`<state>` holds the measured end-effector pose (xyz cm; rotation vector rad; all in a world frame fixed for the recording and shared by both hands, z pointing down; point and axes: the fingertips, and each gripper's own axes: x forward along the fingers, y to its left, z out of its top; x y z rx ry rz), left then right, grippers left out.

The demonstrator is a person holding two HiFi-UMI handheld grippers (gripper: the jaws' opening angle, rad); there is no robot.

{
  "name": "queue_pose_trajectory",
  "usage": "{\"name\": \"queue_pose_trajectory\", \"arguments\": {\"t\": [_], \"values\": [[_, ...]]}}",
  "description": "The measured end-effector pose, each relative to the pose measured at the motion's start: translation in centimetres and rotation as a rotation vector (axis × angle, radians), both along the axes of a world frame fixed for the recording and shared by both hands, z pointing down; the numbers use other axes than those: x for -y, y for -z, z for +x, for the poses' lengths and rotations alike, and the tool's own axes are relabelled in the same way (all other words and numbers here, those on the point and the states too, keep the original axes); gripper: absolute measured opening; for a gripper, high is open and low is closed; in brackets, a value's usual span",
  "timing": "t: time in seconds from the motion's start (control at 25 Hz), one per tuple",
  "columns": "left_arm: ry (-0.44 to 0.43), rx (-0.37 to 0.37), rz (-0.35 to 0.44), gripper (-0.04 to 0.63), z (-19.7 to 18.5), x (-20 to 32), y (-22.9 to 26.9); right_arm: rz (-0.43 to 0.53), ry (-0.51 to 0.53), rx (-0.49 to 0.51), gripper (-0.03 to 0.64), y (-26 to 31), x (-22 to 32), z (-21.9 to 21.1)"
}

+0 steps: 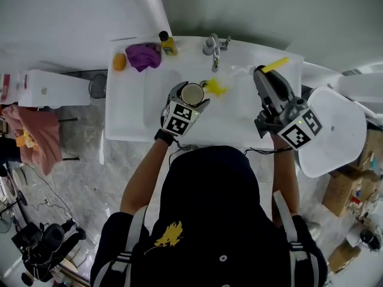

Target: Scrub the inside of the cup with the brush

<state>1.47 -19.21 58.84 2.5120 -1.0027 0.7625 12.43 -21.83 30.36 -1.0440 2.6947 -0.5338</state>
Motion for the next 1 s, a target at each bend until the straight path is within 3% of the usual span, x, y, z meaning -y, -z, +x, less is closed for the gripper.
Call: {"name": "queue_pose_trajectory", "arguments": {"t": [0.12, 0.24, 0.36, 0.44, 0.56, 0.8, 1.0], "values": [[0.043, -0.004, 0.015, 0.430, -1.1, 0.7, -0.5, -0.045, -0.037, -0.056, 0.075, -2.5, 0.6, 1.1], [0.076, -0.009, 0.029, 0.430, -2.0, 1.3, -1.4, -0.179, -0.113, -0.092, 0.075, -8.7, 1.3, 2.6], [0.123, -0.012, 0.013, 0.430, -3.2, 1.8, -5.1, -0.459, -0.199, -0.054, 0.075, -18.7, 1.5, 4.1], [0.165, 0.001, -0.004, 0.430, -4.1, 2.7, -8.8, -0.673, -0.243, 0.026, 0.075, -25.5, 1.6, 4.9], [0.181, 0.050, -0.036, 0.430, -4.7, 4.3, -13.9, -0.877, -0.284, 0.156, 0.075, -33.1, 2.0, 5.7], [0.186, 0.101, -0.003, 0.430, -5.3, 7.1, -21.2, -1.115, -0.282, 0.208, 0.075, -44.5, 2.7, 4.9], [0.187, 0.096, -0.041, 0.430, -5.4, 7.2, -25.0, -1.209, -0.314, 0.243, 0.075, -50.2, 3.0, 4.0]]}}
